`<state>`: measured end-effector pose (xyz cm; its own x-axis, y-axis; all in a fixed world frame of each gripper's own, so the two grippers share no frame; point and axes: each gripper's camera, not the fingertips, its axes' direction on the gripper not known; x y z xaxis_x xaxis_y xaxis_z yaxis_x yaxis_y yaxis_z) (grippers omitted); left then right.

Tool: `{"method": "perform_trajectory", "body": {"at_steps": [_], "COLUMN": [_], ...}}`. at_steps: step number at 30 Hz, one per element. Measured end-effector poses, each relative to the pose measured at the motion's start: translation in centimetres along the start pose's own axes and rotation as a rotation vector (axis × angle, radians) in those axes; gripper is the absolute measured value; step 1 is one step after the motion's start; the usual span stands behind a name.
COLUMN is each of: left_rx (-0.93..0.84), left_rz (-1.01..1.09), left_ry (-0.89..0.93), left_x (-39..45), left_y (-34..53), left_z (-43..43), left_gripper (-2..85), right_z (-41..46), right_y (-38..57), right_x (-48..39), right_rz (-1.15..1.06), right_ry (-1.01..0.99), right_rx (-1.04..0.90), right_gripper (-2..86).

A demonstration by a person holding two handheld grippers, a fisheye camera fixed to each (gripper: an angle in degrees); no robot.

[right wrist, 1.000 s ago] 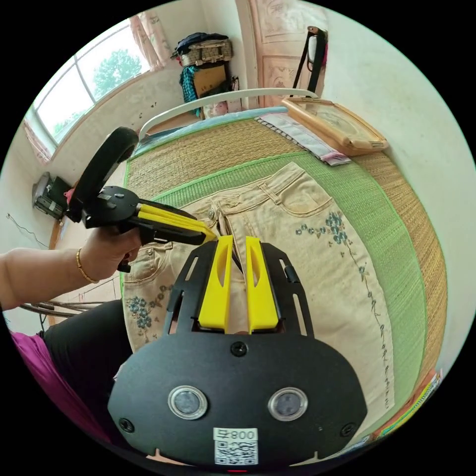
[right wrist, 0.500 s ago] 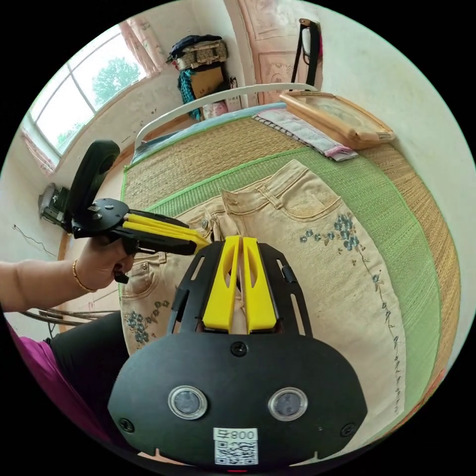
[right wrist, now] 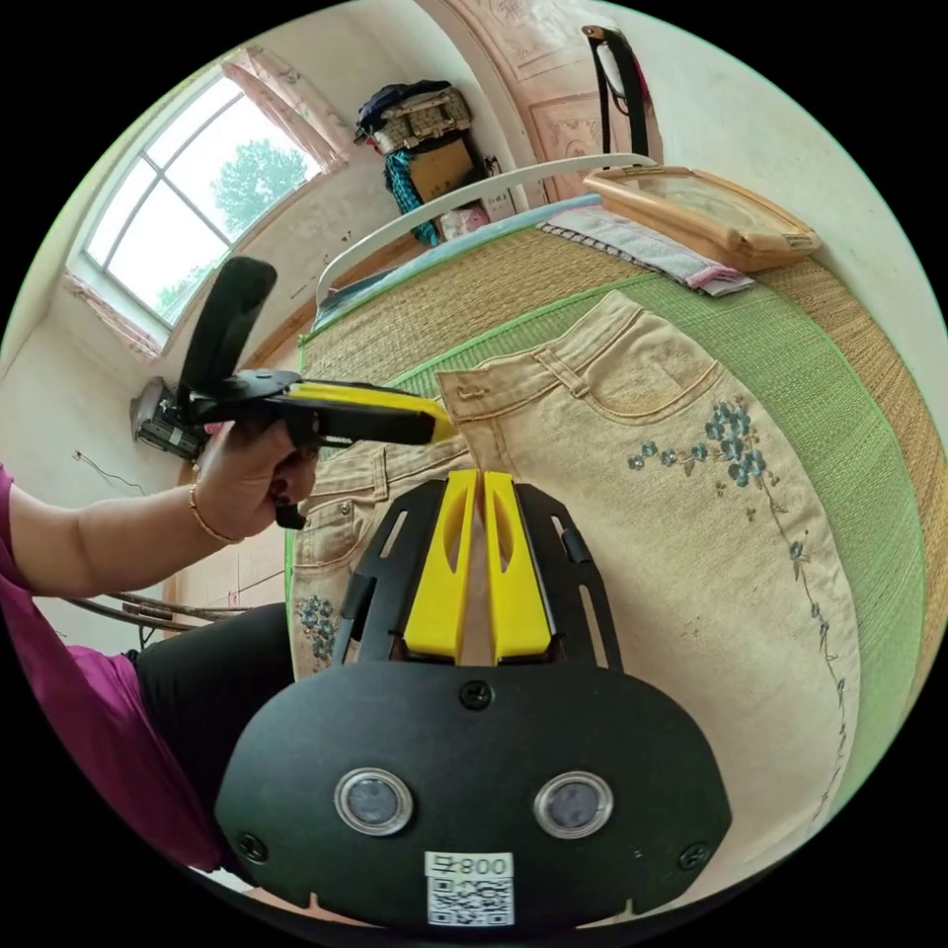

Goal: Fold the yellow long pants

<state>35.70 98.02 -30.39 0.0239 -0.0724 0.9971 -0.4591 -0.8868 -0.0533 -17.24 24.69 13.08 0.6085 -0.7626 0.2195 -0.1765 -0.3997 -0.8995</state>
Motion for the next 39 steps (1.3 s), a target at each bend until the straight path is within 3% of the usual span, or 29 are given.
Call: {"method": "perform_trajectory", "body": {"at_steps": [5,11,16,21,26,32,36,39], "left_rx": [0.16,0.169,-0.005,0.012,0.009,-0.035,-0.011,-0.002], "left_rz": [0.034,0.046,0.024,0.07,0.044,0.069,-0.025,0.029], "left_ry": [0.048,0.061,-0.035,-0.039,-0.008,-0.106,-0.032,-0.025], "left_x": [0.8,1.7,1.0,2.6,3.9,8.0,9.3,12.9], "left_y": [0.6,0.2,0.8,1.2,1.4,1.6,1.9,2.6], "left_z": [-2.9,0.1,6.5,10.2,13.9,18.9,21.9,23.7], "left_gripper": [0.1,0.1,0.1,0.1,0.1,0.1,0.2,0.2], "right_z": [2.3,4.0,5.1,3.8,8.9,12.7,14.7,14.8], "right_y": [0.0,0.3,1.4,4.1,6.1,7.3,8.9,11.7], "right_x": [0.2,0.9,2.2,4.6,7.3,7.5,9.3,9.9], "right_rz": [-0.013,-0.013,0.02,0.129,0.213,0.196,0.261,0.281], "right_ry": [0.066,0.107,0.074,0.009,0.043,0.135,0.057,0.033], "right_rx": [-0.028,-0.035,-0.018,0.093,0.009,-0.02,-0.013,0.044], "right_gripper": [1.6,2.2,1.5,0.4,0.3,0.4,0.3,0.2]}}
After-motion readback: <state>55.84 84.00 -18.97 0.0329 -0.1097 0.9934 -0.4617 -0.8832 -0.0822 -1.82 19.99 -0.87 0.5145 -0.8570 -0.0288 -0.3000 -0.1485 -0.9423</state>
